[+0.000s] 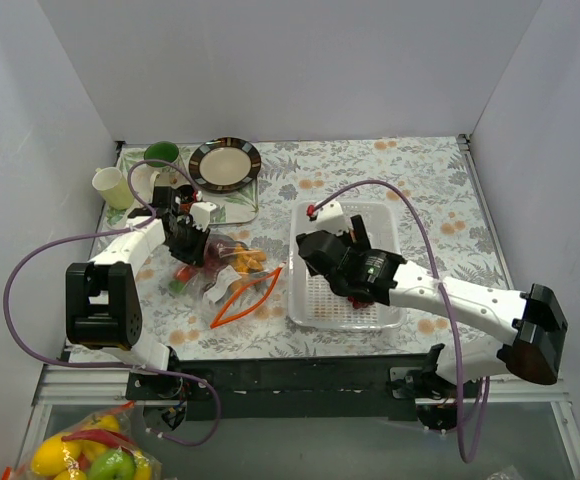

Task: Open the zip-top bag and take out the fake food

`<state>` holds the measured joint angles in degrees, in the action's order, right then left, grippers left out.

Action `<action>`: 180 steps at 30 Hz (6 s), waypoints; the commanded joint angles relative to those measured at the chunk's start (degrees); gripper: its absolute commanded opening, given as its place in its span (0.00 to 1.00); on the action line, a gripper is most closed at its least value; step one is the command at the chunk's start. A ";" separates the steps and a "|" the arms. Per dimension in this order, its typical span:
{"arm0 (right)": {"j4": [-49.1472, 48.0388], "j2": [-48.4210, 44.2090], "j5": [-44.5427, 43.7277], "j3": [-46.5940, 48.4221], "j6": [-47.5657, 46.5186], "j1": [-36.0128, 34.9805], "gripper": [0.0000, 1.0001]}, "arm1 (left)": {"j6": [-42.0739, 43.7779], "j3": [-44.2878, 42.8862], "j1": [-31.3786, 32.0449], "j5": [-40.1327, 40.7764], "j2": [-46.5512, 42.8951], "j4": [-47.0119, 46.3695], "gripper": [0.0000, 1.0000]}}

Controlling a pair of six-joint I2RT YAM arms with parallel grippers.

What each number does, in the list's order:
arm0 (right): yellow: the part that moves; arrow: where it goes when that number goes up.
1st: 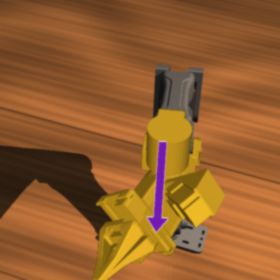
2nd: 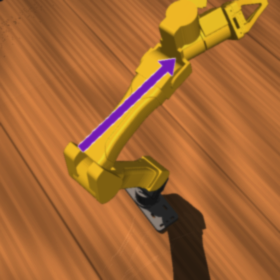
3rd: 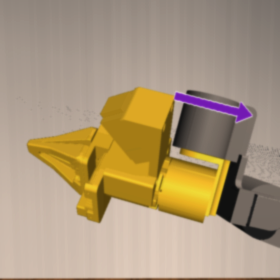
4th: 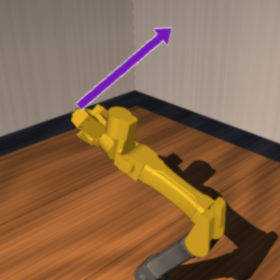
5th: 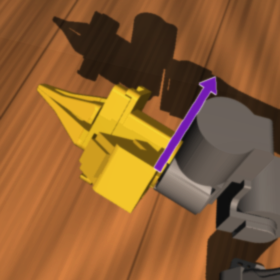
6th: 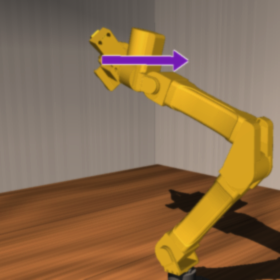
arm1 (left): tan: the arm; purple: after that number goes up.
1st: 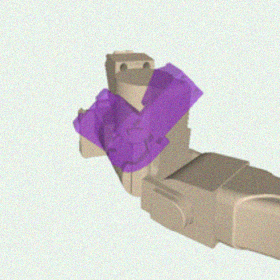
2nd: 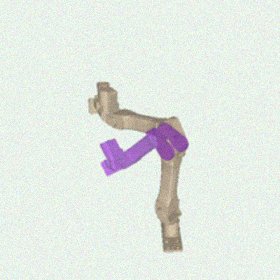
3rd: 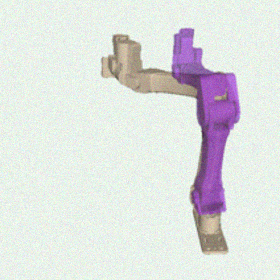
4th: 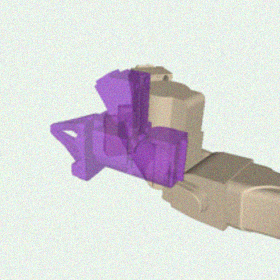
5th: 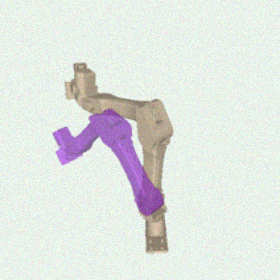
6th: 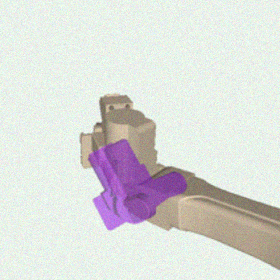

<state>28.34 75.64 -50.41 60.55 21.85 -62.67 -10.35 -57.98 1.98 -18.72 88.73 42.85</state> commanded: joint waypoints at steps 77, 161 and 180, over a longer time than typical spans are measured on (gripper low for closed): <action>-61.56 35.74 33.89 5.64 -0.23 -6.23 0.01 | 1.30 3.40 -0.31 -1.85 1.97 3.38 0.00; -41.23 34.67 16.17 10.38 -23.32 -7.90 0.73 | -0.37 -0.12 -0.22 -2.02 3.29 3.38 0.00; -44.96 41.79 14.02 12.84 -27.75 -5.97 0.97 | 2.79 -0.38 -0.22 -2.20 3.12 6.02 0.00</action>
<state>-17.23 117.01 -38.35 71.90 -10.61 -70.78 -9.15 -58.89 1.61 -21.28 91.72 46.54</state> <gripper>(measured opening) 0.983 0.116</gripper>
